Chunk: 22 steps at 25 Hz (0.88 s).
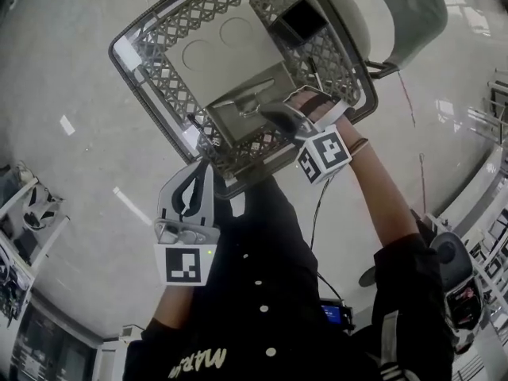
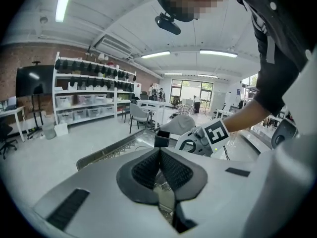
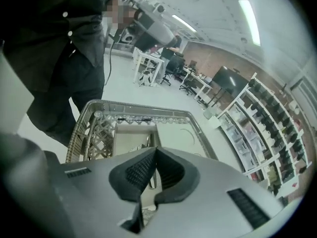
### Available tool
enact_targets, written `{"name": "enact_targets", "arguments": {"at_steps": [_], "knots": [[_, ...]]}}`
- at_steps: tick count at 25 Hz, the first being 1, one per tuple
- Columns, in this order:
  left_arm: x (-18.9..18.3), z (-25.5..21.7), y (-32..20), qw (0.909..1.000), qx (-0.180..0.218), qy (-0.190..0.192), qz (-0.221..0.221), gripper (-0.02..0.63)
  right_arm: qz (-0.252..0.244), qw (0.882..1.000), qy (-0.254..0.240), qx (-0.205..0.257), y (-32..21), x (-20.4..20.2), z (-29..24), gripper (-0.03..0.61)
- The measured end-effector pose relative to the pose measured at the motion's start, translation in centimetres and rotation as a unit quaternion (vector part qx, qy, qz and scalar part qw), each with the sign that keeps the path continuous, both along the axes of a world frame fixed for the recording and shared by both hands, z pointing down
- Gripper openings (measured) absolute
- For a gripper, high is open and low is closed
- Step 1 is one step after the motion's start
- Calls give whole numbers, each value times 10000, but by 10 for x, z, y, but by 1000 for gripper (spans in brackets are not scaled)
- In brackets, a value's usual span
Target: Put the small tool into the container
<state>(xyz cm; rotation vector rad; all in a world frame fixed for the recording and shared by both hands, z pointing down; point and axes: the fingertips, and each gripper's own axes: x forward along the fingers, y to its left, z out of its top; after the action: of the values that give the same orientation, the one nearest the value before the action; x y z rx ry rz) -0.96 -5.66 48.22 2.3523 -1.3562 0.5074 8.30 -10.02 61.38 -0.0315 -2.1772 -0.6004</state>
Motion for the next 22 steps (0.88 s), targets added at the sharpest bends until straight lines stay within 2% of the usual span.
{"name": "enact_targets", "arguments": {"at_steps": [3, 5, 8, 12, 14, 16, 19, 22], "knots": [[-1, -26, -13, 9995, 289, 104, 49, 25, 539, 9976, -433, -43, -8, 1, -48, 12], [0, -42, -22, 9985, 508, 148, 146, 25, 1112, 9891, -933, -248, -16, 0, -87, 12], [0, -66, -30, 9972, 669, 223, 236, 25, 1974, 9637, -1700, -587, -24, 1, -144, 12], [1, -99, -39, 9938, 1010, 275, 382, 25, 2892, 9278, -2304, -494, -30, 16, -201, 12], [0, -113, -47, 9915, 1184, 300, 438, 25, 3152, 9125, -2562, -486, -30, 23, -224, 12], [-1, -128, -53, 9887, 1379, 271, 523, 25, 3291, 8924, -3044, -513, -27, 28, -248, 12], [-3, -152, -58, 9847, 1596, 305, 634, 25, 3697, 8431, -3884, -408, -23, 36, -284, 12], [-4, -171, -65, 9802, 1798, 369, 741, 25, 4293, 8025, -4137, -222, -20, 57, -302, 12]]}}
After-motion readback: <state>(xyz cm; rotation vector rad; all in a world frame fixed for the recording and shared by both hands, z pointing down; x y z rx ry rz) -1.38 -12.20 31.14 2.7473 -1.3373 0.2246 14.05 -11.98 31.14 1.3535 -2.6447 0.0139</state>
